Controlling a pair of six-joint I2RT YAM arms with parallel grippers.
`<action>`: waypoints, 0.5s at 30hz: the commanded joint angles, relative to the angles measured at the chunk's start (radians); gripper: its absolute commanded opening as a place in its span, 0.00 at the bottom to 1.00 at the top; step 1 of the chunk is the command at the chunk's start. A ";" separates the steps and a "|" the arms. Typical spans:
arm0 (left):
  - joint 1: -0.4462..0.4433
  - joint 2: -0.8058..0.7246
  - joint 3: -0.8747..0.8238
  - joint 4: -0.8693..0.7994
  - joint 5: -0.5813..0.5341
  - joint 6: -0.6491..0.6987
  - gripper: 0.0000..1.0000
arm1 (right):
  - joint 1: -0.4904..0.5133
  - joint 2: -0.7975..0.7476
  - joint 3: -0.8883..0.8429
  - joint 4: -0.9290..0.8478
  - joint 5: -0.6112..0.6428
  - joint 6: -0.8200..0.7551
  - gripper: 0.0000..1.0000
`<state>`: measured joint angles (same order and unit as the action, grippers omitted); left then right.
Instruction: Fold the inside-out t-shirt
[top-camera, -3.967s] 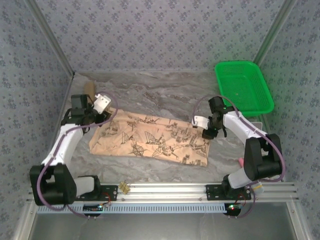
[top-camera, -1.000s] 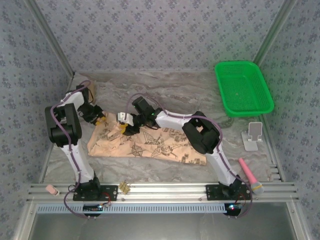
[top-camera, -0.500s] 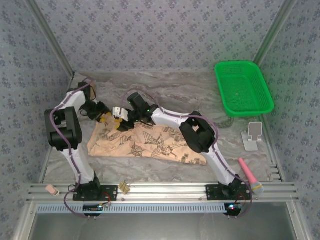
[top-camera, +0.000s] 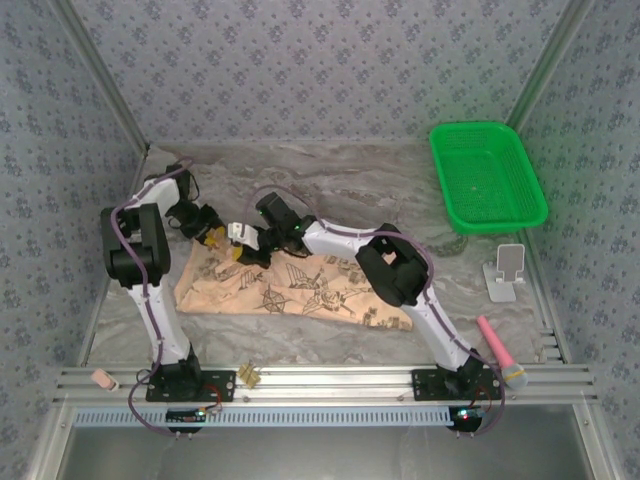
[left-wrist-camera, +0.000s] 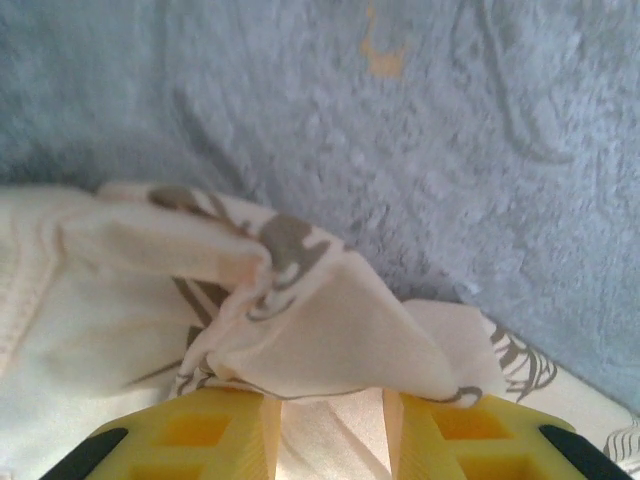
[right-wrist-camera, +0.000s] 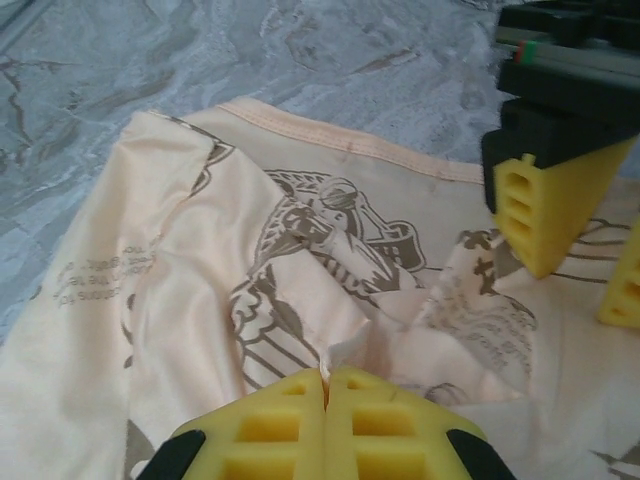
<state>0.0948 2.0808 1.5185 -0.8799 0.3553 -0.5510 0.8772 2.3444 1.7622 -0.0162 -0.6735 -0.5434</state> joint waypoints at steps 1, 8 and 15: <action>0.014 0.045 0.047 -0.052 -0.026 -0.012 0.32 | 0.008 -0.099 -0.048 0.103 -0.068 -0.031 0.04; 0.020 0.087 0.063 -0.059 -0.051 0.000 0.33 | 0.010 -0.191 -0.194 0.124 -0.165 -0.199 0.07; 0.043 0.095 0.108 -0.087 -0.030 0.020 0.37 | 0.040 -0.288 -0.364 -0.166 -0.195 -0.575 0.10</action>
<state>0.1165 2.1456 1.6051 -0.9451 0.3542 -0.5488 0.8951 2.0857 1.4349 -0.0063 -0.8352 -0.9146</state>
